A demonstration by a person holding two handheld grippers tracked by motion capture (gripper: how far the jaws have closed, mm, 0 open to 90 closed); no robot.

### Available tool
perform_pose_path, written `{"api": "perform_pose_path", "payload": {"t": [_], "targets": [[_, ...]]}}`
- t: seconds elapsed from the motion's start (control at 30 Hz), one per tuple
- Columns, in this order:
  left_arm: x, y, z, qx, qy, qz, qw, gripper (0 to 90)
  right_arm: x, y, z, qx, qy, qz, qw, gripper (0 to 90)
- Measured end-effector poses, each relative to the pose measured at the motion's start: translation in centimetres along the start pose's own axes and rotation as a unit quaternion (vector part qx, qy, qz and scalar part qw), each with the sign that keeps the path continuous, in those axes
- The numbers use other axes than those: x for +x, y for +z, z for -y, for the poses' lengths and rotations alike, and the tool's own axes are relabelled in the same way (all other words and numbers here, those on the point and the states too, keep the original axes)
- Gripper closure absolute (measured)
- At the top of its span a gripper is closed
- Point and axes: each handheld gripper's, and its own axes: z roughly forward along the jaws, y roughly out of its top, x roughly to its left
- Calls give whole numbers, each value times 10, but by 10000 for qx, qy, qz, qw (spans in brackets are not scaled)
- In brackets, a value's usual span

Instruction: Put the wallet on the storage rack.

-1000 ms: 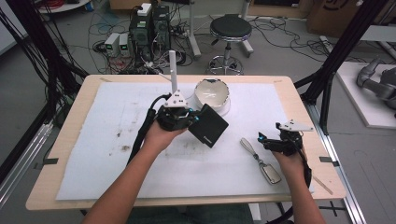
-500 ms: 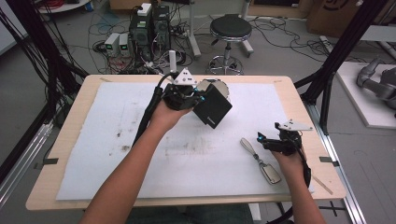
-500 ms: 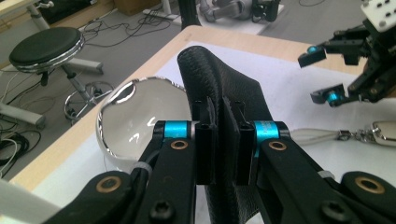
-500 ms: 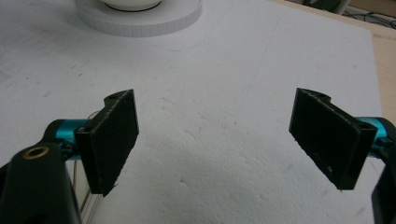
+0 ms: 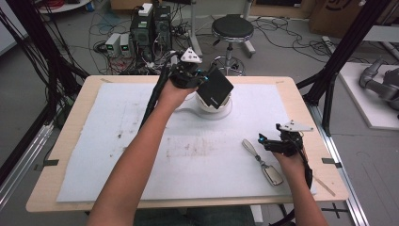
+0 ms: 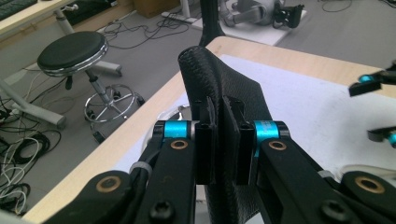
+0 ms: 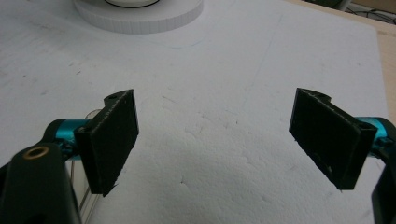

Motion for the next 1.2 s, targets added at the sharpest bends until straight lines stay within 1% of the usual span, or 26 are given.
{"api": "perform_pose_path", "payload": {"t": [0.13,0.17,0.37,0.4,0.47,0.53,0.57,0.6,0.7,0.77,0.87,0.97,1.03,1.1,1.13,1.2], "targets": [[7,11,-4,12,-47,-47,10000,832,0,-1,0,-13,15,3,10000,158],[9,15,-4,13,-86,-54,9999,832,-1,-2,0,-4,30,0,10000,159],[15,32,-2,9,-186,-142,9997,831,-1,-2,0,-11,52,-16,10000,159],[16,35,-1,51,-186,-142,9997,831,-1,-2,0,-11,52,-16,10000,159],[18,42,2,176,-170,-221,9995,831,-2,-2,1,-9,77,-37,10000,159],[19,46,6,329,-118,-346,9988,831,-3,-2,1,-27,75,-34,10000,158],[21,49,8,431,-62,-476,9979,831,-3,-2,1,-30,95,-31,9999,158],[21,49,8,431,-62,-476,9979,831,-3,-2,1,-30,95,-31,9999,158],[24,52,12,547,-5,-627,9965,830,-4,-1,1,-11,90,-44,9999,158],[26,53,14,571,-4,-634,9963,829,-3,0,1,-10,88,-56,9999,158],[26,57,18,691,117,-667,9953,828,-3,0,1,-13,88,-58,9999,158],[26,60,23,756,169,-700,9945,826,-3,-1,1,-19,85,-45,10000,159],[25,63,27,756,127,-706,9946,826,-3,-1,1,-23,75,-37,10000,159],[24,66,29,758,92,-665,9949,826,-2,-1,1,-15,65,-38,10000,158],[23,67,31,763,106,-653,9949,824,-2,-1,1,-17,56,-40,10000,159],[21,71,33,796,82,-580,9951,814,-2,0,1,-22,53,-43,10000,158]]}}
